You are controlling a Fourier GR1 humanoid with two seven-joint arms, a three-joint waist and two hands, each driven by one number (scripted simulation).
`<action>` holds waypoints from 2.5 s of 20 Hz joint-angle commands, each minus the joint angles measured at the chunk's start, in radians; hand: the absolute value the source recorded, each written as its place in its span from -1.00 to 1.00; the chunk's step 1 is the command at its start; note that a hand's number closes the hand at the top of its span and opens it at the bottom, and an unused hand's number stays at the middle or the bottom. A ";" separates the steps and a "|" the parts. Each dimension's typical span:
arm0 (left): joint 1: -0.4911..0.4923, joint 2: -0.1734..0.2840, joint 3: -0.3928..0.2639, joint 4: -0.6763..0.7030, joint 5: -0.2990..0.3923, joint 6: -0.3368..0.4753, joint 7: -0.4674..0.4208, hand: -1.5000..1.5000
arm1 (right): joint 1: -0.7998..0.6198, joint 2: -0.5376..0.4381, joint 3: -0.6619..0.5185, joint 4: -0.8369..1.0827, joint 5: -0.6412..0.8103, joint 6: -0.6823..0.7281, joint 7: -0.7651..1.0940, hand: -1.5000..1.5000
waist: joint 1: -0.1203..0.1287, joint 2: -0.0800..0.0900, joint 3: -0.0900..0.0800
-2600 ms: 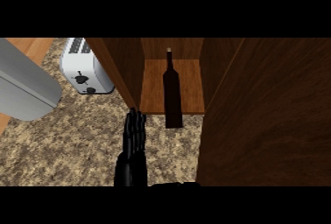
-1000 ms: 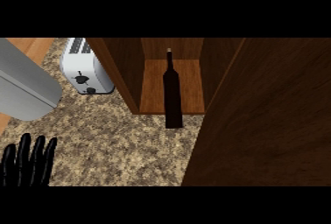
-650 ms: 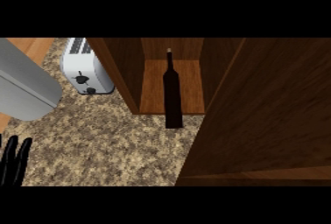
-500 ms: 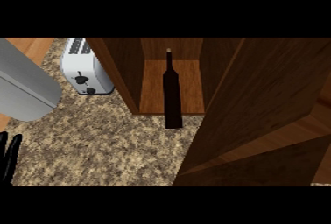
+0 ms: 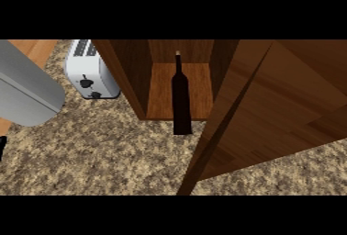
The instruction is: Pick up the wine, place it into the cabinet and close the cabinet
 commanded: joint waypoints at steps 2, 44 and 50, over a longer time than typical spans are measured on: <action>-0.030 -0.010 0.022 0.046 0.023 -0.053 0.021 -1.00 | -0.193 0.044 0.147 0.031 0.084 -0.129 0.004 1.00 | 0.003 0.006 0.000; -0.180 -0.142 0.056 0.078 -0.041 -0.029 0.180 -1.00 | -1.180 0.042 -0.432 1.249 -0.274 -0.198 -0.384 1.00 | 0.011 0.020 0.002; -0.134 -0.124 0.097 0.050 -0.009 -0.074 0.198 -1.00 | -1.178 -0.033 -0.503 1.346 -0.296 -0.111 -0.475 1.00 | 0.027 0.020 0.002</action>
